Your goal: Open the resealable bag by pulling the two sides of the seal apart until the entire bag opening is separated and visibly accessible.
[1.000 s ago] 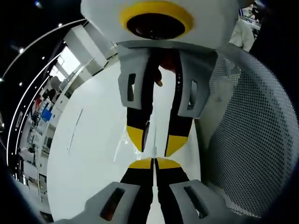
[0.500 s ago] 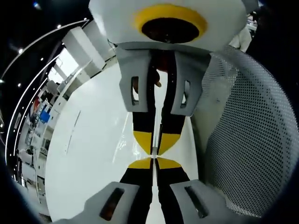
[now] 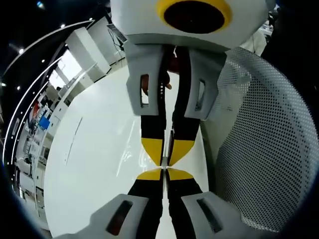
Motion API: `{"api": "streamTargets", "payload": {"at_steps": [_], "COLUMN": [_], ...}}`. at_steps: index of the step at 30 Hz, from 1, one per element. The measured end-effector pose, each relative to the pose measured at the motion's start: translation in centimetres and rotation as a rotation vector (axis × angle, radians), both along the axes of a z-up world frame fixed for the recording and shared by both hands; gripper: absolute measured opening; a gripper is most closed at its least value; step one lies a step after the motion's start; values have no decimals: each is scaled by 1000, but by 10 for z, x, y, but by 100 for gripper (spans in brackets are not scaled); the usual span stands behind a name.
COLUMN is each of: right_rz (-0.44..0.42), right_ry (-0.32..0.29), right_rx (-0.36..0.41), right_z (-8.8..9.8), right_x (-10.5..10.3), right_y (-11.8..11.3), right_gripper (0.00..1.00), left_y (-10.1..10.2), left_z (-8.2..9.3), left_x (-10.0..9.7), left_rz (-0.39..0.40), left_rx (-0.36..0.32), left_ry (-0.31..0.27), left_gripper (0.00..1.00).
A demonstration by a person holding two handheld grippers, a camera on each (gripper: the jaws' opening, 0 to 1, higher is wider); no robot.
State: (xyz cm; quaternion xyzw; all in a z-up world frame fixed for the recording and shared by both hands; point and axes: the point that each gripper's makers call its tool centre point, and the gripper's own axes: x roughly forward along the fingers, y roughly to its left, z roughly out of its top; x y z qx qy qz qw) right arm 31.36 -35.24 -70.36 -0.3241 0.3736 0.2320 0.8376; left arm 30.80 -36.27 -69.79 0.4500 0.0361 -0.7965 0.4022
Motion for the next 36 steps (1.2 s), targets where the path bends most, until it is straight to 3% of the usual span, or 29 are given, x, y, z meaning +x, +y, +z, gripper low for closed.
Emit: {"api": "streamTargets", "payload": {"at_steps": [12, 18, 21, 36], "right_rz": [-9, -12, 4, -23], "right_ry": [8, 24, 51, 37], "right_rx": [5, 14, -18, 41], "right_z": [0, -1, -7, -3], "right_x": [-3, -6, -11, -16], "right_y": [3, 3, 2, 3], "right_gripper": [1, 0, 0, 0], "left_y": [0, 1, 3, 4], "left_z": [-4, -4, -4, -1], "left_x": [-4, -6, -9, -16], "left_rz": [-16, -5, -10, -38], "left_rx": [19, 19, 18, 9], "left_ry": [-24, -8, -3, -11], "left_gripper": [0, 0, 0, 0]}}
